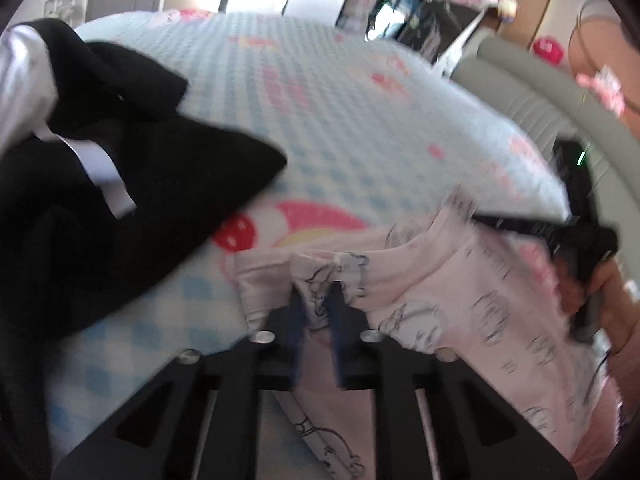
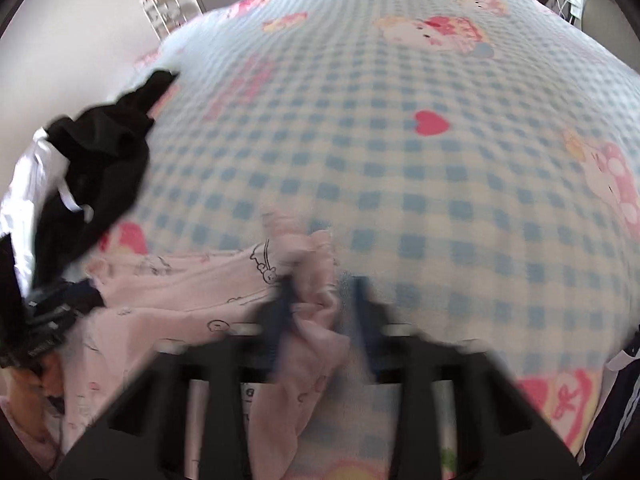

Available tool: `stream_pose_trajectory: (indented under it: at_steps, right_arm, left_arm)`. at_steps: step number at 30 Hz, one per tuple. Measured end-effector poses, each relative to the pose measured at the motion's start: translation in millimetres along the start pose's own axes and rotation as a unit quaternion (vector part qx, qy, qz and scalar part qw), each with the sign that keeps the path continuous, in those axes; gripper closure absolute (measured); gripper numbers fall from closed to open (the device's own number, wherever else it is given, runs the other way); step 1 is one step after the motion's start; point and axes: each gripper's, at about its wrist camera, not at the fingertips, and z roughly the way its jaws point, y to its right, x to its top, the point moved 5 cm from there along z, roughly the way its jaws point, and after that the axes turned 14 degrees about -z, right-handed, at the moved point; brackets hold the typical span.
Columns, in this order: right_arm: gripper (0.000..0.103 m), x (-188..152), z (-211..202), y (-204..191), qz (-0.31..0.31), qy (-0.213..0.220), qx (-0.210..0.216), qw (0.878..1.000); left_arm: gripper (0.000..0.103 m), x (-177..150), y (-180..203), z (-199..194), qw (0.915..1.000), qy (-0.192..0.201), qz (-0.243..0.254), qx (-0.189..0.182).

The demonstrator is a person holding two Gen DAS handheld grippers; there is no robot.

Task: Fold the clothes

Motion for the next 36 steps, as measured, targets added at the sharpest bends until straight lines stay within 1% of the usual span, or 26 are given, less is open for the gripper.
stream_pose_trajectory:
  at_steps: [4,6,7,9,10,11,12,13,15,16,18,19,20,21,22,23,24,25,27,29,30,31,33,34,35,36]
  right_arm:
    - [0.100,2.1,-20.1,3.2,0.014,0.050,-0.041,0.998]
    - [0.100,1.0,-21.5,13.3,0.026,0.053,-0.066,0.996]
    - [0.100,-1.4,-16.7,19.4,0.035,0.039,-0.077,0.996]
    - [0.098,-1.0,-4.5,24.3,0.049,0.020,-0.075,0.996]
    - [0.098,-2.7,-3.6,25.4,0.057,0.016,-0.063,0.996]
    - [0.095,-3.0,-7.3,25.4,0.063,0.025,-0.054,0.996]
    - [0.082,-2.6,-13.4,24.8,0.067,0.040,-0.045,0.996]
    - [0.068,-1.6,-18.2,23.6,0.069,0.050,-0.033,0.996]
    - [0.060,0.9,-23.1,19.7,0.069,0.060,-0.006,0.996]
    - [0.059,1.8,-19.0,16.7,0.065,0.050,0.006,0.997]
    - [0.043,1.6,3.1,11.9,0.063,0.015,0.030,0.997]
    - [0.042,-0.5,13.6,10.7,0.067,0.000,0.044,0.997]
    - [0.043,-2.8,15.2,8.8,0.065,-0.002,0.047,0.997]
    - [0.054,-5.1,12.9,6.3,0.061,0.001,0.046,0.997]
    - [0.074,-7.3,10.6,3.8,0.056,0.005,0.044,0.997]
    - [0.081,-9.5,8.4,1.2,0.051,0.008,0.042,0.998]
    - [0.091,-9.1,4.4,-1.7,0.047,0.012,0.044,0.998]
    - [0.094,-7.5,-0.5,-5.0,0.043,0.016,0.048,0.998]
    - [0.096,-5.9,-13.3,1.7,0.050,0.035,0.045,0.997]
    - [0.096,-4.7,-18.0,14.5,0.059,0.040,0.016,0.997]
    - [0.096,-5.4,-17.1,21.1,0.062,0.035,0.002,0.997]
    - [0.095,-7.8,-15.9,26.7,0.068,0.025,-0.002,0.997]
    - [0.093,-14.6,-19.9,32.1,0.083,0.013,0.010,0.996]
    - [0.080,-18.5,-28.6,30.2,0.089,0.019,0.026,0.995]
    - [0.074,-22.3,-37.3,28.4,0.095,0.025,0.043,0.994]
    - [0.072,-29.2,-48.4,23.1,0.095,0.030,0.053,0.994]
  left_arm:
    - [0.095,18.9,-5.2,-16.3,0.9987,0.038,-0.025,0.022]
    - [0.094,19.2,-15.0,-5.2,0.9982,0.019,-0.040,0.041]
    - [0.091,17.1,-21.9,2.9,0.9971,0.003,-0.050,0.057]
    - [0.088,12.2,-31.5,9.3,0.9955,-0.018,-0.079,0.051]
    - [0.074,13.5,-33.9,5.6,0.9947,-0.013,-0.091,0.047]
    - [0.053,15.8,-35.4,-0.6,0.9941,-0.004,-0.100,0.043]
    - [0.047,16.9,-36.4,-6.3,0.9940,0.003,-0.105,0.033]
    - [0.046,18.0,-37.4,-12.0,0.9937,0.011,-0.109,0.023]
    - [0.045,8.6,-41.9,-3.6,0.9921,-0.015,-0.122,0.023]
    - [0.045,3.8,-44.1,0.8,0.9910,-0.029,-0.129,0.024]
    - [0.045,-6.0,-48.6,9.7,0.9880,-0.056,-0.142,0.025]
    - [0.048,-6.5,-44.3,11.4,0.9896,-0.054,-0.131,0.027]
    - [0.060,-6.7,-39.6,12.8,0.9913,-0.050,-0.119,0.028]
    - [0.070,-4.2,-34.6,12.3,0.9924,-0.046,-0.112,0.024]
    - [0.082,-1.5,-29.5,11.8,0.9934,-0.042,-0.105,0.019]
    - [0.090,1.9,-26.3,9.4,0.9943,-0.034,-0.101,0.010]
    - [0.092,5.3,-23.1,6.8,0.9950,-0.026,-0.096,0.000]
    - [0.093,9.2,-21.0,3.3,0.9953,-0.017,-0.095,-0.007]
    - [0.093,16.1,-19.1,0.8,0.9964,-0.007,-0.085,0.007]
    - [0.088,16.2,-22.9,6.9,0.9964,-0.015,-0.077,0.031]
    - [0.086,13.9,-29.6,14.0,0.9946,-0.031,-0.093,0.035]
    - [0.080,12.1,-32.7,13.0,0.9926,-0.039,-0.110,0.031]
    - [0.075,8.5,-38.3,9.7,0.9877,-0.052,-0.145,0.023]
    - [0.067,3.8,-32.8,0.2,0.9875,-0.050,-0.150,0.004]
    - [0.058,-1.1,-26.6,-10.1,0.9870,-0.046,-0.153,-0.016]
    - [0.056,-6.1,-20.4,-20.4,0.9861,-0.043,-0.156,-0.036]
